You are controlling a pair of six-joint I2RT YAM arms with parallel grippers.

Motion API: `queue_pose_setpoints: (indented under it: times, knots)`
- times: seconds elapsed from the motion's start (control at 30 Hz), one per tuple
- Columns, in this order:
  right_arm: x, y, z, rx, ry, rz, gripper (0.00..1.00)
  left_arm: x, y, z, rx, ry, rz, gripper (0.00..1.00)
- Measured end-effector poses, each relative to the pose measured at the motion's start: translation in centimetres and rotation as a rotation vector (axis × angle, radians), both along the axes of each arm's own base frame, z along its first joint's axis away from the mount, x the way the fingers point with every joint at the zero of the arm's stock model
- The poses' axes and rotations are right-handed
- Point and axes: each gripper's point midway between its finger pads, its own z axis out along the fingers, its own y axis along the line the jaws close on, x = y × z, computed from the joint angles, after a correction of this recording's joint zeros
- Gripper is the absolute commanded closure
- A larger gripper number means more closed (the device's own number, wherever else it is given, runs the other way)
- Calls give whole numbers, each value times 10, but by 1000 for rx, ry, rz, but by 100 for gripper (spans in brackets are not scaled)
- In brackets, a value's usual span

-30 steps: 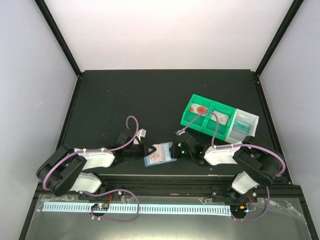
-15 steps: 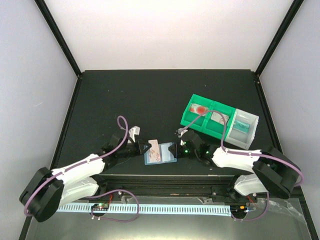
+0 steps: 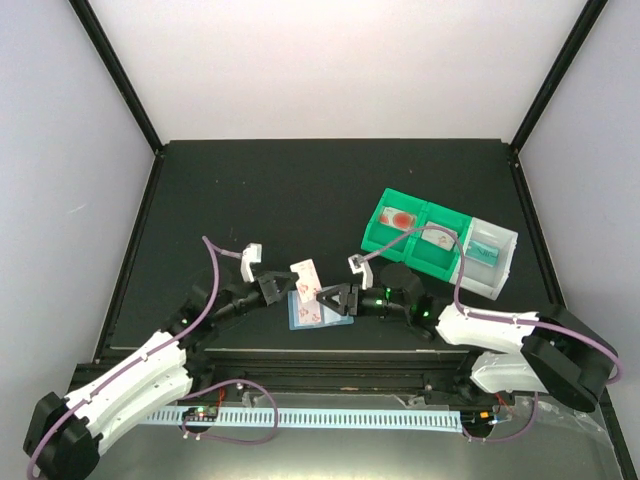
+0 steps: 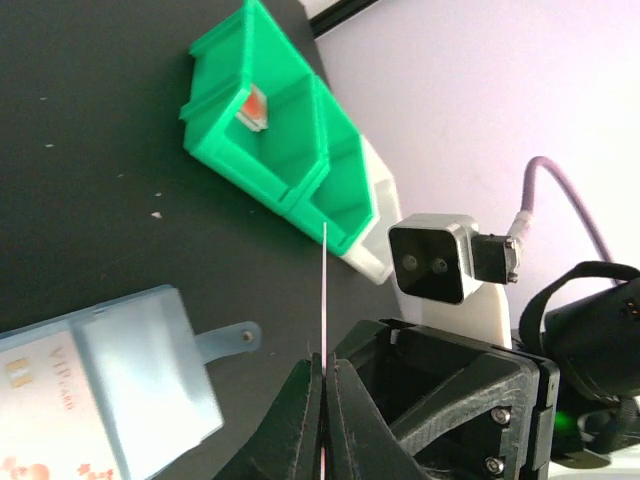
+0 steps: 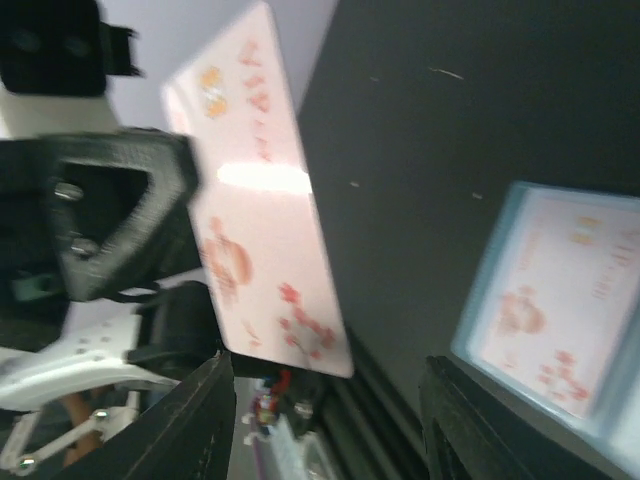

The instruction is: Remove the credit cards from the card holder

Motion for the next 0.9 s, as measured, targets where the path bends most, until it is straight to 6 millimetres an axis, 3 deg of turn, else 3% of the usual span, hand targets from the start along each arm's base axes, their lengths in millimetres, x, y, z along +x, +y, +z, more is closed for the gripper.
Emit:
queue_pose_setpoints:
  times: [0.17,0.3,0.5,0.57,0.7,0.9]
  knots:
    - [-2,6,30,122,7,11,48,-5,-2,7,-71,2,-18,98]
    - [-1,7,40,164,29,2,52,-10,-6,8,-120,20,-49,98]
    - [-2,6,50,200,45,-8,92,-15,-11,20,-184,12,-84,99]
    - [-3,4,51,202,39,-8,99,-16,-11,22,-194,11,-92,90]
    - [-8,-1,63,220,-6,4,99,-18,-12,19,-184,20,-104,61]
    - [-26,-11,74,200,-112,79,99,-28,-12,19,-78,-34,-175,50]
